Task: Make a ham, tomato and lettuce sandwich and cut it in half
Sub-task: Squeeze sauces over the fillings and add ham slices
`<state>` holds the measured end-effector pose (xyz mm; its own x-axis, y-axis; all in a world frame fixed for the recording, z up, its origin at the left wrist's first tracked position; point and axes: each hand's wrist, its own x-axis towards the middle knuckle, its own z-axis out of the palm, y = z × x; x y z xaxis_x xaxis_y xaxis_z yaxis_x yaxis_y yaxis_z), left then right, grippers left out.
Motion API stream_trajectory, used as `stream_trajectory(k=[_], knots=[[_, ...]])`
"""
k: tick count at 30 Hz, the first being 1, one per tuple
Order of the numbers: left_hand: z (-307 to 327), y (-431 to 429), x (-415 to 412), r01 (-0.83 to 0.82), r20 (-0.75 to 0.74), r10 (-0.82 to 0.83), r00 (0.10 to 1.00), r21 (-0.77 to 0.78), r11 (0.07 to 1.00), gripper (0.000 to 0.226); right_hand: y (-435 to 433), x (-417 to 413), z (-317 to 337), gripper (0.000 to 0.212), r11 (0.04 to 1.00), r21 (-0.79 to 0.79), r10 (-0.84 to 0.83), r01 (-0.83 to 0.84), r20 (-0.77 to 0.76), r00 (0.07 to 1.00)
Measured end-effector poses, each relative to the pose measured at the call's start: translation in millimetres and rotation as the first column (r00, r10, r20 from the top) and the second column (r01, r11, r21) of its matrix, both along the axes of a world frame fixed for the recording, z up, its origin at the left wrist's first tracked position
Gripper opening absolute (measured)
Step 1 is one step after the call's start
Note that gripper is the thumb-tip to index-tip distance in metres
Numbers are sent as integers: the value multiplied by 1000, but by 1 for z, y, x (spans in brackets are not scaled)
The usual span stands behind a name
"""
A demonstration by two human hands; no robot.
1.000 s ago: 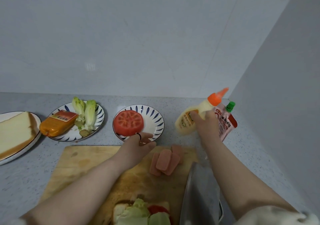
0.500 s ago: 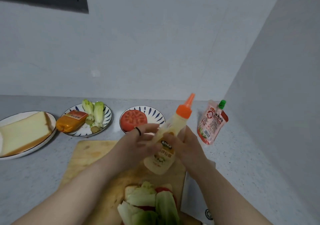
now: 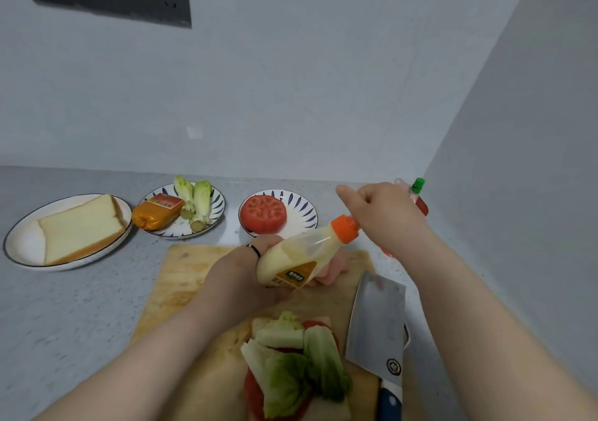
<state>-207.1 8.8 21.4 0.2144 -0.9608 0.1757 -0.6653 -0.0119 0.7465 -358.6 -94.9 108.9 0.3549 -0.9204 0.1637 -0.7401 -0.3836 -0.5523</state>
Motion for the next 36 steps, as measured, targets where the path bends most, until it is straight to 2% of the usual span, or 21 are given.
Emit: stream_trajectory(k=[2,6,10,12,14,16,17,19,21,25,28,30,33,36], knots=[[0,5,3,22,-85,-22,996,-3,1000,63,2,4,1,49,999,-28,36,-37,-11,999],[2,18,13,118,-334,-94,938,53,992,57,11,5,-2,43,973,-78,225,-216,125,966],[-1,29,20,247,-455,-172,874,110,963,44,21,1,-5,34,928,-116,370,-354,191,909],[-4,34,18,242,-476,-156,866,124,962,39,23,-2,-2,23,903,-43,421,-428,293,858],[-5,36,15,206,-464,-132,876,113,972,38,19,-8,2,20,856,111,438,-505,363,822],[-4,35,14,159,-449,-104,888,87,983,41,15,-12,4,15,867,200,412,-457,231,882],[-4,34,14,144,-442,-95,892,80,986,43,14,-12,4,13,886,213,385,-411,156,910],[-2,33,14,144,-424,-94,901,87,986,47,14,-12,0,31,901,217,363,-375,96,927],[-2,32,14,166,-411,-108,905,109,980,48,15,-13,-3,33,895,218,372,-388,114,921],[-2,31,16,167,-403,-98,910,141,976,47,13,-24,3,16,853,231,418,-468,233,878],[-2,28,15,176,-409,-97,907,161,971,43,12,-30,4,24,820,254,454,-513,256,853],[-3,25,11,177,-408,-92,908,177,968,41,8,-35,0,27,855,229,404,-466,270,874],[-8,21,8,150,-433,-49,900,201,968,37,-6,-58,-15,30,954,141,219,-266,280,935],[-12,17,4,114,-465,0,885,217,970,33,-27,-99,-52,23,997,82,0,-4,46,999]])
